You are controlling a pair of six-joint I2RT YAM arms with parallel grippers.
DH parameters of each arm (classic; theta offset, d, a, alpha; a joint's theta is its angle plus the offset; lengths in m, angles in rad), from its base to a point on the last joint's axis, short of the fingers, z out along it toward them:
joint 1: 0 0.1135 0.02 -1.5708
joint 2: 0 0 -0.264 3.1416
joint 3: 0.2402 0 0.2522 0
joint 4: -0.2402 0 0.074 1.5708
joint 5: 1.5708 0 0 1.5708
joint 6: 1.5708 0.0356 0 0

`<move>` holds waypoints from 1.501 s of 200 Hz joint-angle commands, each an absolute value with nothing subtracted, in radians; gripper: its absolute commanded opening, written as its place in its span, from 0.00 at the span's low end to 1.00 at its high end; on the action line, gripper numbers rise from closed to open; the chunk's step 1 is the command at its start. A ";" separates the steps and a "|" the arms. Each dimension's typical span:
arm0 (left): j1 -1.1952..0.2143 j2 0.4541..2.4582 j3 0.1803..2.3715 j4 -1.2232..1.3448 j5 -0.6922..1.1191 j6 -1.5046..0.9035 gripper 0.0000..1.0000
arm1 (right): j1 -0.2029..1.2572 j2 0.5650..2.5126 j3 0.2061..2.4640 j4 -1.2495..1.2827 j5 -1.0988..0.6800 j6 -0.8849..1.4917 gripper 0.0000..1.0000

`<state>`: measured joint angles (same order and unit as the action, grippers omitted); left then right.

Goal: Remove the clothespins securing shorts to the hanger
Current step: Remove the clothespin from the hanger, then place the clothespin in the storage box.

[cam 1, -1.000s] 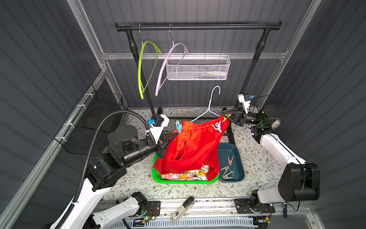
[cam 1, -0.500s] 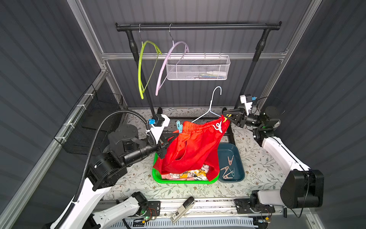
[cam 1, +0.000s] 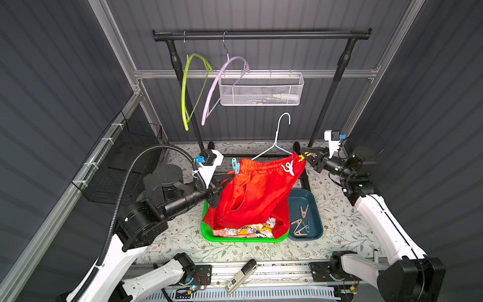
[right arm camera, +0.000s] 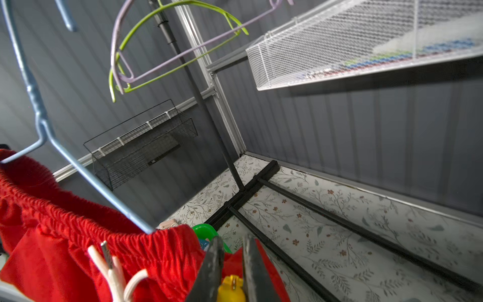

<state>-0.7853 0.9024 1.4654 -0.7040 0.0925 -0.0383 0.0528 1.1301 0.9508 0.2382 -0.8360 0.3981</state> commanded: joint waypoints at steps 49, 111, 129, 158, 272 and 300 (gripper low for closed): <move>-0.785 0.890 1.521 -0.750 -0.092 -0.040 0.00 | 0.071 0.960 0.990 -0.270 -0.436 0.438 0.00; -0.785 0.888 1.515 -0.758 -0.166 -0.029 0.00 | 0.265 0.797 0.793 -0.590 -0.127 0.498 0.00; -0.785 0.879 1.511 -0.755 -0.154 -0.026 0.00 | 0.265 0.749 0.771 -0.552 -0.168 0.521 0.00; -0.785 0.873 1.516 -0.767 -0.149 -0.027 0.00 | 0.266 0.774 0.835 -0.599 -0.162 0.510 0.00; -0.785 0.797 1.482 -0.718 -0.072 -0.020 0.00 | 0.381 0.927 0.574 -0.480 0.037 0.689 0.43; -0.785 0.799 1.480 -0.718 -0.071 -0.017 0.00 | 0.391 0.976 0.575 -0.458 0.043 0.685 0.48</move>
